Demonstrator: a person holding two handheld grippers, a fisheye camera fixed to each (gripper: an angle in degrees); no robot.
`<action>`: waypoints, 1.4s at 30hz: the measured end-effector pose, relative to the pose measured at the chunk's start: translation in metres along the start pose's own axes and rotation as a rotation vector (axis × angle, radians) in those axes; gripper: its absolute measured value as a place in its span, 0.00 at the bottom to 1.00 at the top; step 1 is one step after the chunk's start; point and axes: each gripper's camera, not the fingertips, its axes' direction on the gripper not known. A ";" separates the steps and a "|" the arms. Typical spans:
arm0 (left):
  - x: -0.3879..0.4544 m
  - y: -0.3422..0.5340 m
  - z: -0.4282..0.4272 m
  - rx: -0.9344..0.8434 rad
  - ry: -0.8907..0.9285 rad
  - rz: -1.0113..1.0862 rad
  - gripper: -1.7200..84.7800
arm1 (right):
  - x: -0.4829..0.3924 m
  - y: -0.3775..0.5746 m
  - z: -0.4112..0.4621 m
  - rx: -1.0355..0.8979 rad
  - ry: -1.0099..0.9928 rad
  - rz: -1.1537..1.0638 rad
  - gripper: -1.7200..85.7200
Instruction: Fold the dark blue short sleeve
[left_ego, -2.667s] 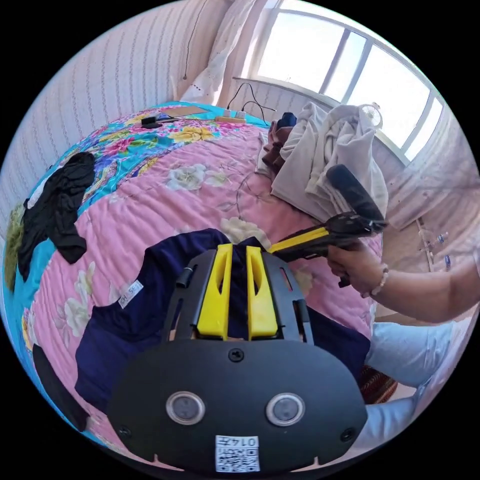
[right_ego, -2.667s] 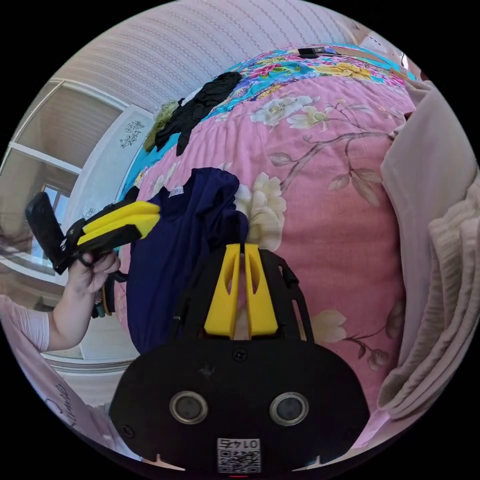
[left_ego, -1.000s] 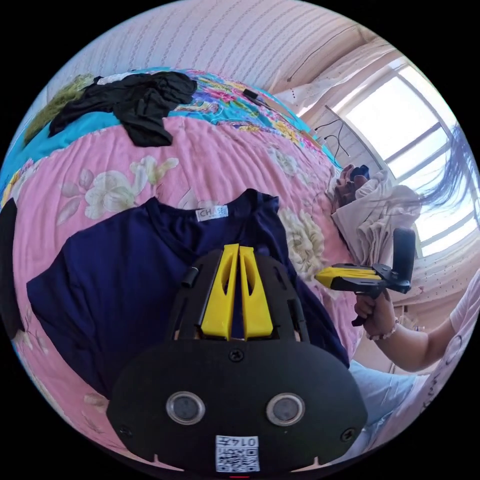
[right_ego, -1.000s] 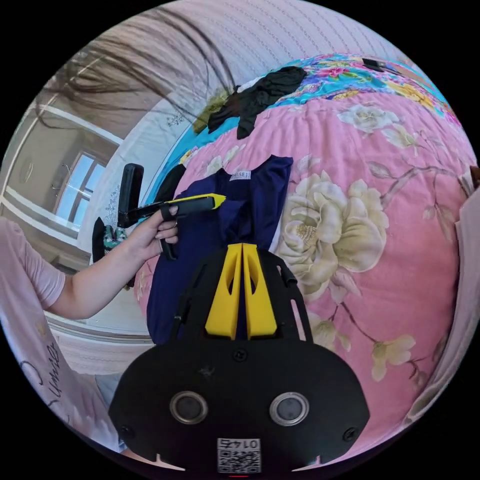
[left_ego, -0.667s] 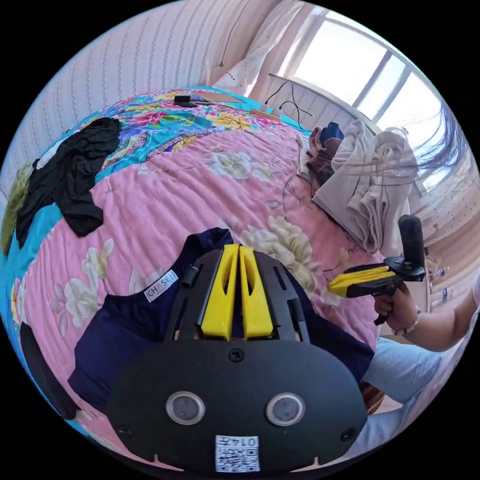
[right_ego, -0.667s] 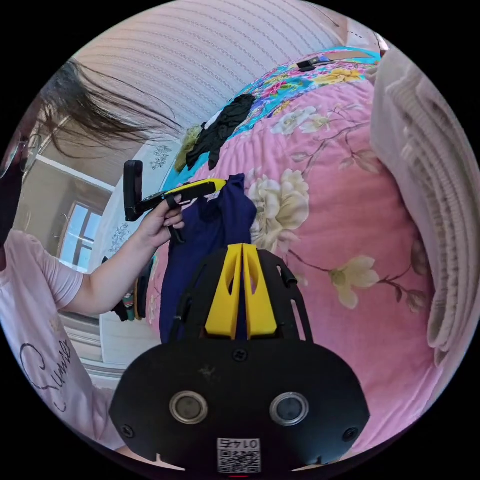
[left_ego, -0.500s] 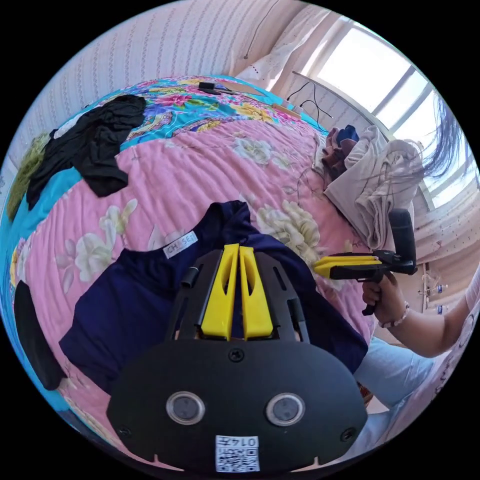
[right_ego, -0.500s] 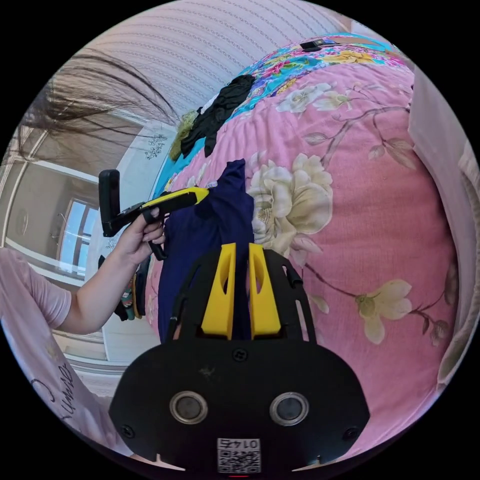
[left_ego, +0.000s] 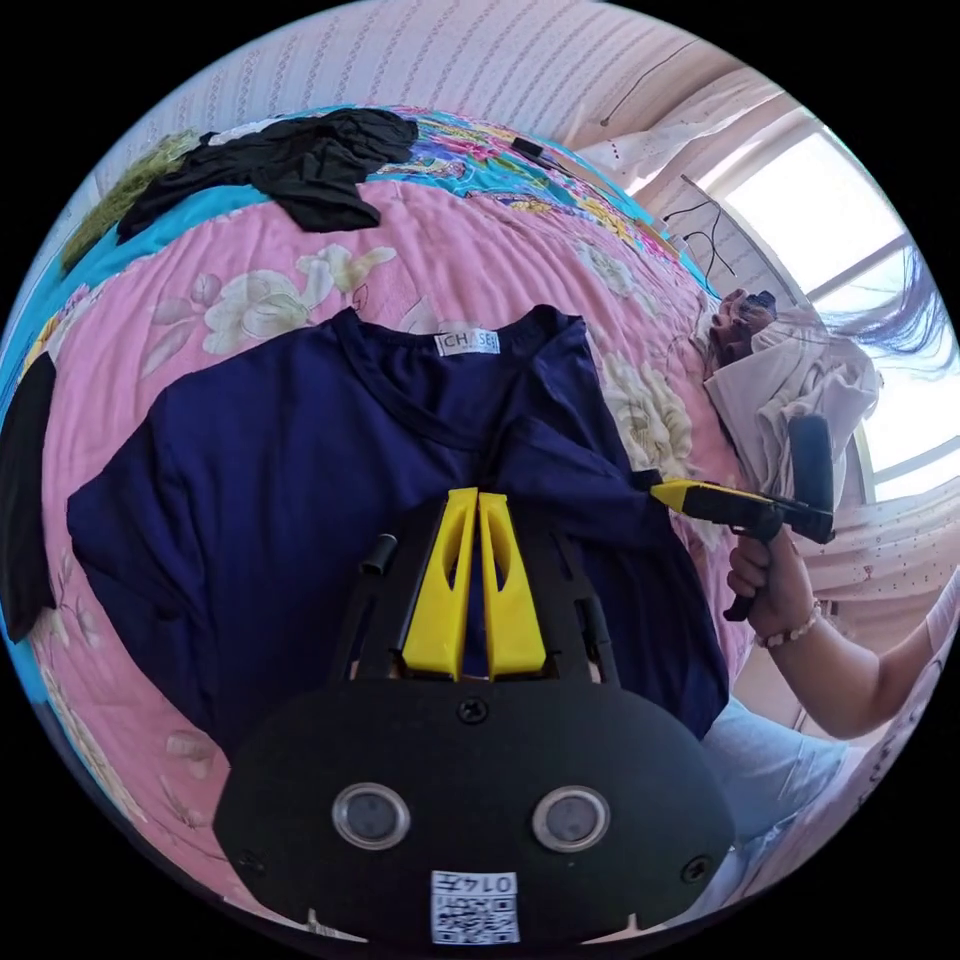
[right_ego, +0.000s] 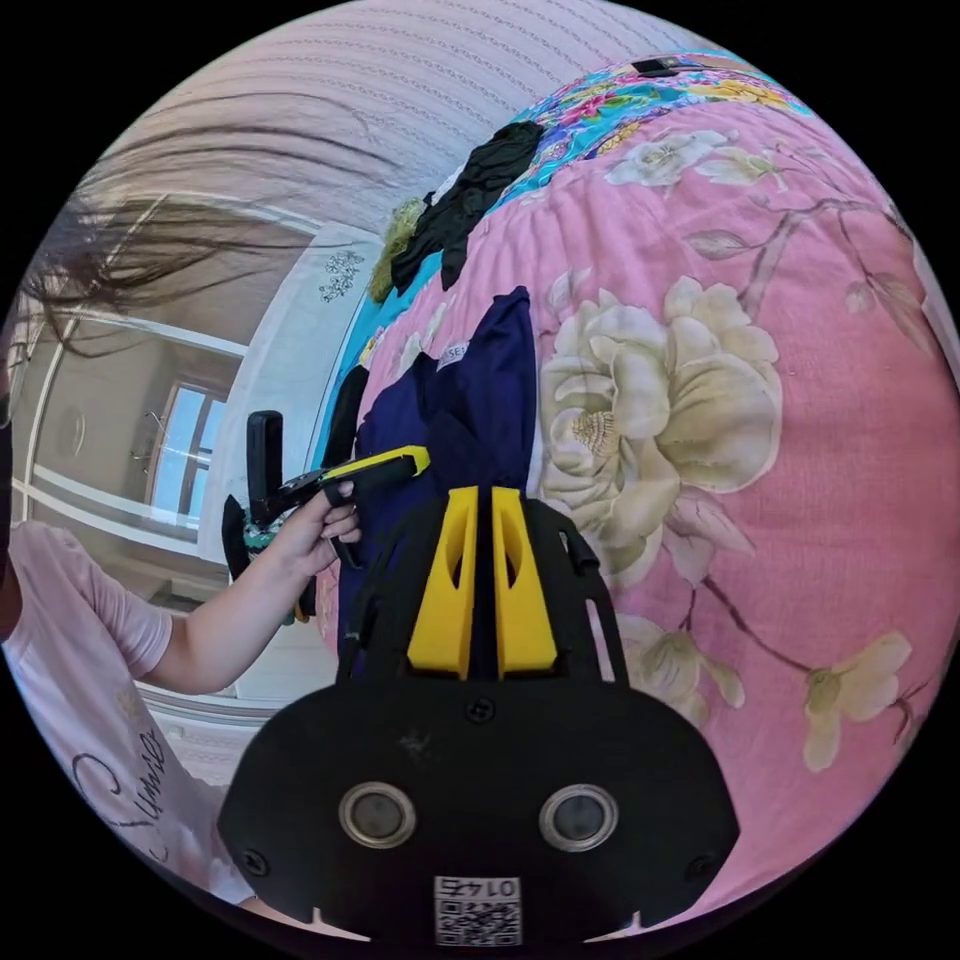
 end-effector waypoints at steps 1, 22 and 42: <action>0.002 0.001 -0.002 0.008 0.000 0.003 0.01 | 0.000 0.002 0.000 0.009 -0.005 0.003 0.04; 0.183 -0.078 0.035 0.073 0.033 0.501 0.01 | -0.010 0.111 -0.097 0.369 0.287 0.234 0.03; 0.234 -0.067 0.013 -0.099 0.150 0.615 0.06 | -0.051 0.067 -0.073 0.403 0.205 0.336 0.02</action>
